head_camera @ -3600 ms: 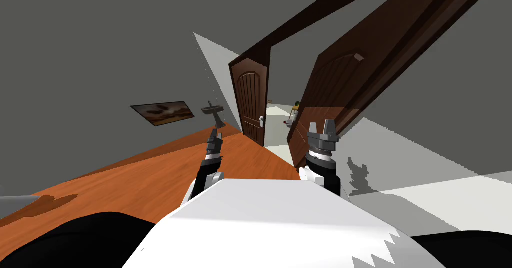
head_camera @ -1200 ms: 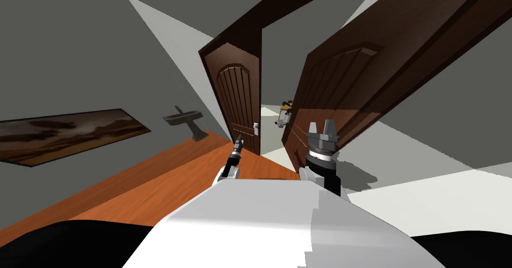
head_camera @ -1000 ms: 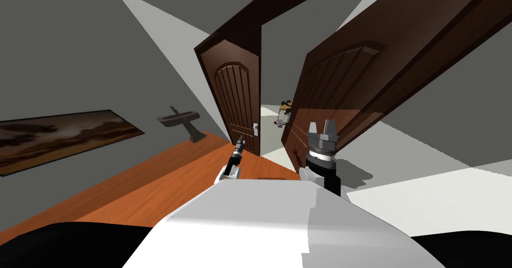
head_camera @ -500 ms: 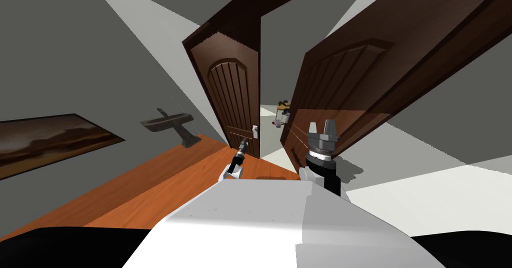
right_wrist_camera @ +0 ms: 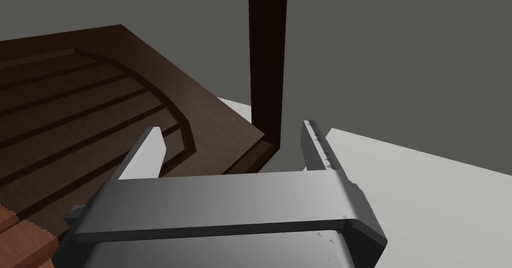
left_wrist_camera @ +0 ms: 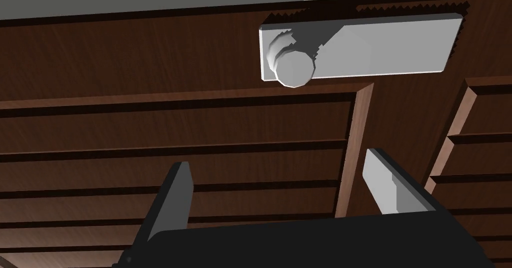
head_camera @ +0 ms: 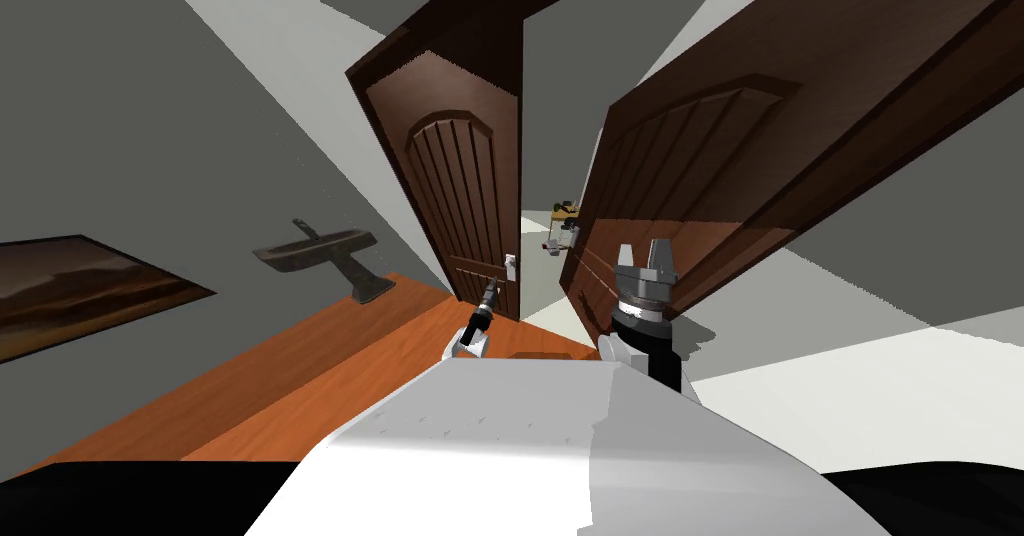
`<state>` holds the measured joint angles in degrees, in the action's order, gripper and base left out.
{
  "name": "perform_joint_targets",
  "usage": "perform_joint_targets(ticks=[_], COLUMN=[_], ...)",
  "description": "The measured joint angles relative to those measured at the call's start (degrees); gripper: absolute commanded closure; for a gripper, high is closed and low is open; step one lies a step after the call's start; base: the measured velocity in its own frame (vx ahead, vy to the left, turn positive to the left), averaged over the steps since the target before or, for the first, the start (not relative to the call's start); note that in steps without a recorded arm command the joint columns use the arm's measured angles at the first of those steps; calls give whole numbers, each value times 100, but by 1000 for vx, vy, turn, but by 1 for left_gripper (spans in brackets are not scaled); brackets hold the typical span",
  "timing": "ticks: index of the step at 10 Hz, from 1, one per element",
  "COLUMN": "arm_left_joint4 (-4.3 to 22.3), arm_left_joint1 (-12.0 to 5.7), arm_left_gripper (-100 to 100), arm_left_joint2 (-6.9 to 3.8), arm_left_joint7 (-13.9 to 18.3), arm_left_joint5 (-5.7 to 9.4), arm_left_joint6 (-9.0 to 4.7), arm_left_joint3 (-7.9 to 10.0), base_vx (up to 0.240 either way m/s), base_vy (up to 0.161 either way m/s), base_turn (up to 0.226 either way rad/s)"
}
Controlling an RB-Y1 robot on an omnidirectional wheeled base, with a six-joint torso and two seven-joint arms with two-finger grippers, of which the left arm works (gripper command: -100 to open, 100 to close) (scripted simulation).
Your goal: Push the door open
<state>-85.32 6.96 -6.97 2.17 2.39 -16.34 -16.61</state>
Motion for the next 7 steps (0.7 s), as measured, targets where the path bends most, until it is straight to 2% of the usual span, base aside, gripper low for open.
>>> perform_joint_targets(ticks=[3,7], arm_left_joint4=[395,531], arm_left_joint1=[-221,-293], arm_left_gripper=[-100,-100], arm_left_joint2=[2,37], arm_left_joint7=[61,56], arm_left_joint5=[6,5], arm_left_joint6=[14,-27], arm_left_joint3=[-121,-73], base_vx=[98,172], base_vy=[74,-44], base_turn=[-68,-27])
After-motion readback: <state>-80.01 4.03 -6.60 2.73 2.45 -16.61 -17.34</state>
